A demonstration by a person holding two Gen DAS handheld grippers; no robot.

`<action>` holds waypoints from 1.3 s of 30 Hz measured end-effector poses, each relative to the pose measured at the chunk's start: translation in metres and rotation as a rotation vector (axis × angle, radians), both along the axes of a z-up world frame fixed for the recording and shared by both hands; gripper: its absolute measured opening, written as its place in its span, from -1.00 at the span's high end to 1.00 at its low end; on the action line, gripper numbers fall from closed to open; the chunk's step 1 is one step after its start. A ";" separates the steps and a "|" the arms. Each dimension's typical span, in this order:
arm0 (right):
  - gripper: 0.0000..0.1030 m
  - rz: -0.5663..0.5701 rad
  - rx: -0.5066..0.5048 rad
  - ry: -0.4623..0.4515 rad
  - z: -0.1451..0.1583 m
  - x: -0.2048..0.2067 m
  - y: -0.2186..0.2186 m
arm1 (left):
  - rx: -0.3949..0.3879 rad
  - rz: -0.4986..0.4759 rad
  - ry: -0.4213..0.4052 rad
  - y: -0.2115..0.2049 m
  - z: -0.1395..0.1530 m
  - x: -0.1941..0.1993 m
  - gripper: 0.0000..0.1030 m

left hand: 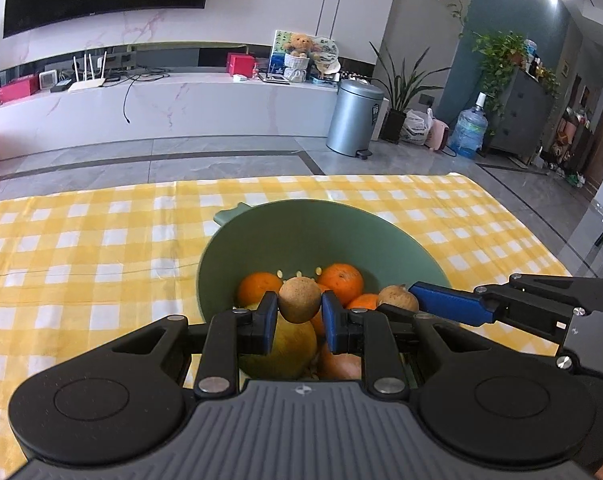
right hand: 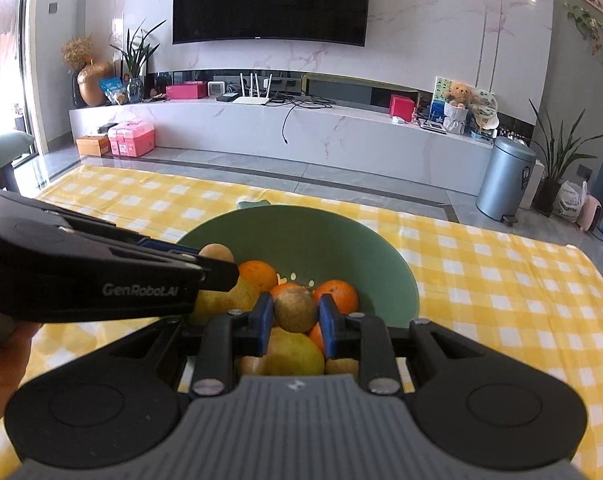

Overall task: Organize fruits
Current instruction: 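Carry both held kiwis over the green colander and lower them inside, then open both tools to drop the kiwis into the colander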

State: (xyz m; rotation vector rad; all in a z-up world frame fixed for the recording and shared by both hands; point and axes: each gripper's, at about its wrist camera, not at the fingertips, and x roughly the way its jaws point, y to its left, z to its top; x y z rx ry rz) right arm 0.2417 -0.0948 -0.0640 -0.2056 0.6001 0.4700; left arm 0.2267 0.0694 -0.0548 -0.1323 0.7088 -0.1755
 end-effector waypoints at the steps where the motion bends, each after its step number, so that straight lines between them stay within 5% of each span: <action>1: 0.60 0.001 -0.009 -0.003 -0.002 0.003 0.003 | -0.003 0.006 -0.002 0.002 -0.002 0.003 0.49; 24: 0.60 -0.046 -0.071 -0.008 -0.026 0.045 0.022 | -0.008 0.024 0.002 0.008 -0.026 0.057 0.49; 35: 0.60 -0.049 -0.057 0.045 -0.038 0.058 0.019 | 0.148 -0.026 0.051 -0.005 -0.029 0.059 0.48; 39: 0.60 -0.044 -0.060 0.061 -0.043 0.059 0.020 | 0.190 -0.038 0.034 -0.011 -0.031 0.057 0.32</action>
